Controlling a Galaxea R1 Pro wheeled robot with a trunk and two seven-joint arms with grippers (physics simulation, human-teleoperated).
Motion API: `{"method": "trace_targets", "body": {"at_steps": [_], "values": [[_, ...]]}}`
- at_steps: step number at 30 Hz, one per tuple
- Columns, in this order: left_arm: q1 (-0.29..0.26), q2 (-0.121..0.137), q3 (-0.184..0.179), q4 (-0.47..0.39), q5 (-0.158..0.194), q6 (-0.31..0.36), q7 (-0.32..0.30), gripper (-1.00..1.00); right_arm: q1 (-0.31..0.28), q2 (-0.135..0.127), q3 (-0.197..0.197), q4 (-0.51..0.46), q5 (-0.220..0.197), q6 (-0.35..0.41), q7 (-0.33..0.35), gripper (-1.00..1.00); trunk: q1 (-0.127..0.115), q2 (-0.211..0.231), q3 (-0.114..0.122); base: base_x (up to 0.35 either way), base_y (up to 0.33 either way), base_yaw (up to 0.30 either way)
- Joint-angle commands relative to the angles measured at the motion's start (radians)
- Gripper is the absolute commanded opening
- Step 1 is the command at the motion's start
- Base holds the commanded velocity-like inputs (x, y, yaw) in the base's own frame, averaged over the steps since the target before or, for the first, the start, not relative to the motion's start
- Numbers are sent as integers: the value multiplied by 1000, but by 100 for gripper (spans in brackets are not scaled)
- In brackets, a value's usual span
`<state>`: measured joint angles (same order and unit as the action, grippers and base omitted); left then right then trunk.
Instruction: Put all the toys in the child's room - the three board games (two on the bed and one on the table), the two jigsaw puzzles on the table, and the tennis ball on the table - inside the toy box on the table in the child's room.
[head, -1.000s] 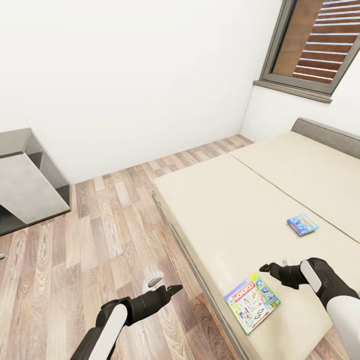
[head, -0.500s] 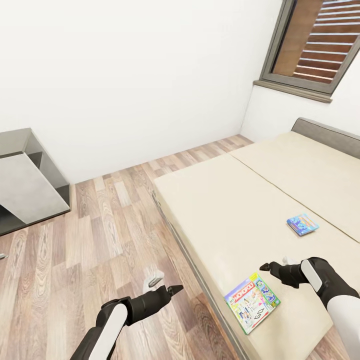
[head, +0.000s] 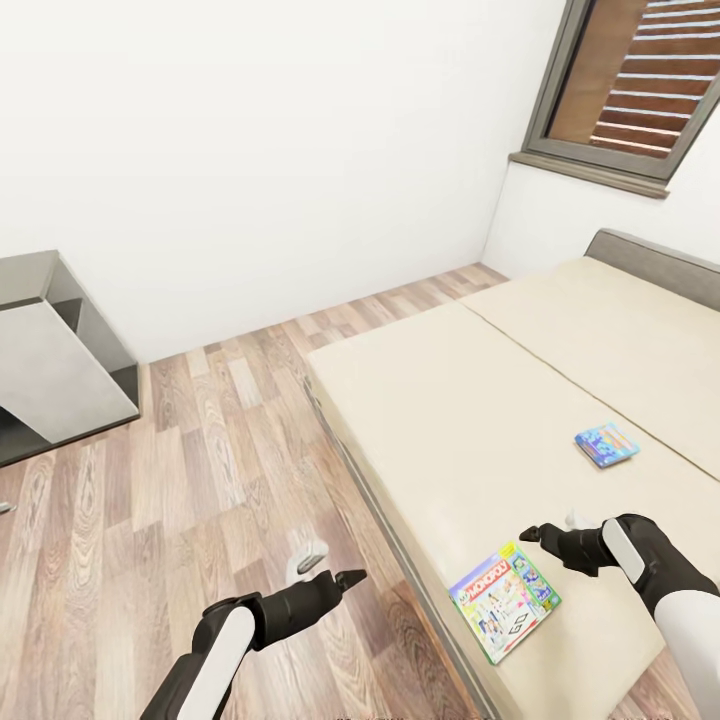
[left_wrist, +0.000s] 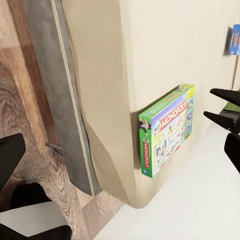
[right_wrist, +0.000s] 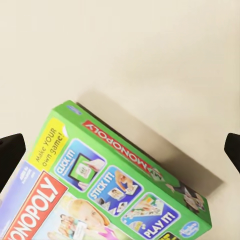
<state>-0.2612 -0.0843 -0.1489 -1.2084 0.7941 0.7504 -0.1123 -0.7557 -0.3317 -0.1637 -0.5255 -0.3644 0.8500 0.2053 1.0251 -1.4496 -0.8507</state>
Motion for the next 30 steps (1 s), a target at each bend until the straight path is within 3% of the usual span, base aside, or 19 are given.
{"method": "trace_targets", "body": {"at_steps": [1,13,30], "values": [[-1,0,1,0,-2,4,-4,100,-1,0,-5,-1,9,5,8,100,0,0,-2,0,0,0],[-2,2,2,0,-1,7,-4,100,-1,2,-5,-1,7,7,8,100,0,0,-21,0,0,0],[-3,-1,20,-1,-1,62,-4,100,0,5,-5,1,7,7,8,100,0,0,-49,0,0,0]]}}
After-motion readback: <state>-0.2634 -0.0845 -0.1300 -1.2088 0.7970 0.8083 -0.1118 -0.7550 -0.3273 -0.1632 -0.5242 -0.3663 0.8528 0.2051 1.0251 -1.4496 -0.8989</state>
